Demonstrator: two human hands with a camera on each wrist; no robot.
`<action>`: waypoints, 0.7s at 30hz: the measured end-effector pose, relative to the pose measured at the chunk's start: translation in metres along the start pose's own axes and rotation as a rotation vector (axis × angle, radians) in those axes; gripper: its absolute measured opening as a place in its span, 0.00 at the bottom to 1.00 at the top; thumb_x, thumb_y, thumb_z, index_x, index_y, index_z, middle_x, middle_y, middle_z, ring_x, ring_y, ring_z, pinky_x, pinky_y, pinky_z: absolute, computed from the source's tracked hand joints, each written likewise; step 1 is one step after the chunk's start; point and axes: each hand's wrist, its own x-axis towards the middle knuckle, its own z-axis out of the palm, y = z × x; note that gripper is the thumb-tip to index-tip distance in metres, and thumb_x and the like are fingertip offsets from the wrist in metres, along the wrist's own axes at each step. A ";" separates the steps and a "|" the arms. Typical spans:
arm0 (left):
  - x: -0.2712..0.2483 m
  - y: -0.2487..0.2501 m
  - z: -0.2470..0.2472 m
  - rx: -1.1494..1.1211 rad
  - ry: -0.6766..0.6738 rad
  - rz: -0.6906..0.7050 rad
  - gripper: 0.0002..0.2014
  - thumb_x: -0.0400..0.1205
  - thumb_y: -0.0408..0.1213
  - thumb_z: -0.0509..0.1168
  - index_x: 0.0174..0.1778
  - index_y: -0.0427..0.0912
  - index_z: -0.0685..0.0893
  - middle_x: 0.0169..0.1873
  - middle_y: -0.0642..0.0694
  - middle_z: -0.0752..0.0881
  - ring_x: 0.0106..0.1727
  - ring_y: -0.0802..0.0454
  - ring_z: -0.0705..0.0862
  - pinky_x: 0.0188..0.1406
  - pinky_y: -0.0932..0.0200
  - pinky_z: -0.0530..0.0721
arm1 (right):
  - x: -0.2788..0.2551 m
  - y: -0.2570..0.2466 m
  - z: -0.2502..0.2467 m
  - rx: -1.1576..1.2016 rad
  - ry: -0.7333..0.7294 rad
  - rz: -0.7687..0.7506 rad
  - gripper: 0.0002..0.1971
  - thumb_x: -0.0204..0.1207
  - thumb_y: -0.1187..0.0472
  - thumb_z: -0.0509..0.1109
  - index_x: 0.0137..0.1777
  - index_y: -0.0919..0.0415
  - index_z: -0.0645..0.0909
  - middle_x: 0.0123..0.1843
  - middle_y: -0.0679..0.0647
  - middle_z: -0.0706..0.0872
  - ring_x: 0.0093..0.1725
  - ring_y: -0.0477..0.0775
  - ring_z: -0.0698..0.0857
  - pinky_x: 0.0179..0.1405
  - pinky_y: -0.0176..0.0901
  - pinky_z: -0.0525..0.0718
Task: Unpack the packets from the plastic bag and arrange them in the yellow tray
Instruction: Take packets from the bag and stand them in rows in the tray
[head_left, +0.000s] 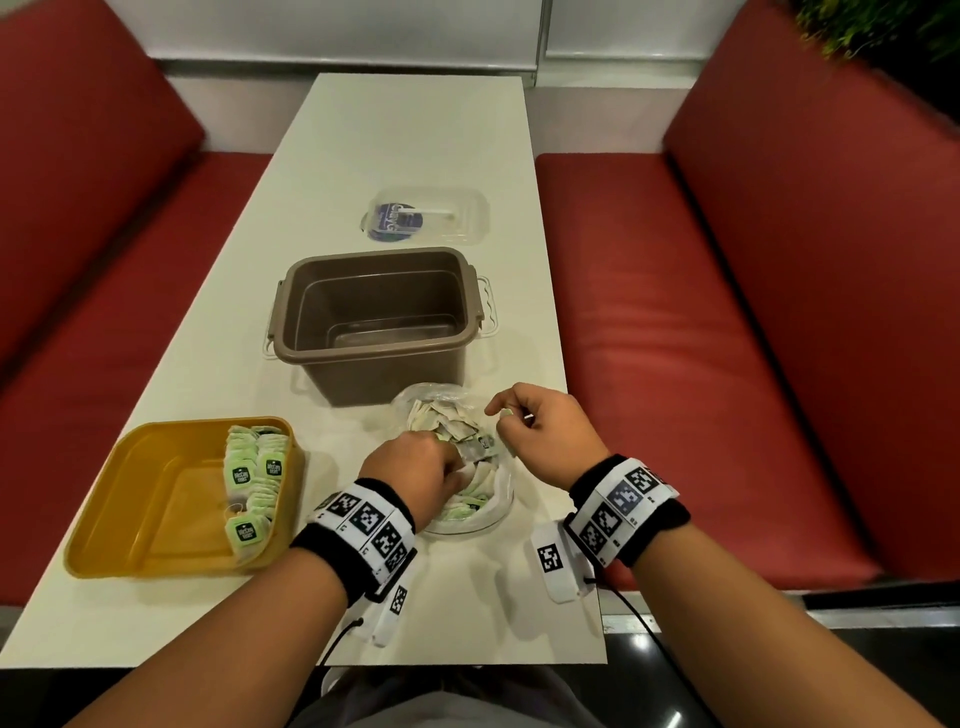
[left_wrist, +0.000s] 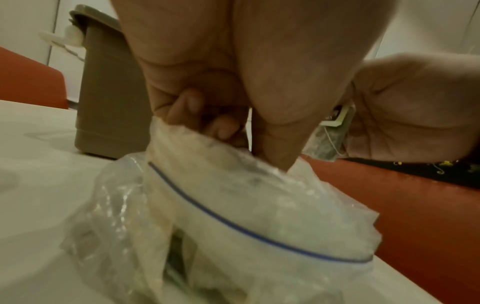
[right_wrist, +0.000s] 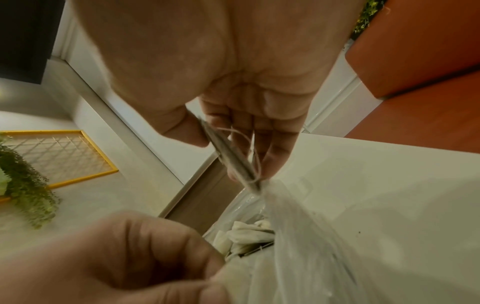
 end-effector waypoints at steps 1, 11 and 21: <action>0.000 0.000 -0.002 -0.027 0.024 0.008 0.15 0.80 0.60 0.64 0.45 0.53 0.88 0.41 0.52 0.85 0.46 0.49 0.84 0.45 0.54 0.83 | -0.001 -0.001 0.001 0.012 0.007 0.009 0.10 0.68 0.57 0.63 0.30 0.40 0.79 0.40 0.59 0.89 0.36 0.59 0.86 0.40 0.50 0.86; -0.015 -0.023 -0.052 -0.549 0.340 0.064 0.03 0.80 0.42 0.71 0.44 0.53 0.83 0.31 0.58 0.87 0.32 0.58 0.84 0.37 0.67 0.82 | -0.001 -0.009 0.017 -0.004 -0.074 0.021 0.08 0.76 0.58 0.69 0.44 0.50 0.71 0.32 0.48 0.78 0.31 0.51 0.75 0.36 0.49 0.79; -0.030 -0.060 -0.060 -0.284 0.192 0.019 0.12 0.78 0.55 0.70 0.51 0.54 0.83 0.42 0.63 0.87 0.35 0.62 0.78 0.44 0.60 0.80 | 0.009 -0.053 0.037 -0.089 -0.047 -0.055 0.05 0.80 0.57 0.74 0.43 0.50 0.81 0.37 0.45 0.84 0.36 0.43 0.80 0.40 0.36 0.77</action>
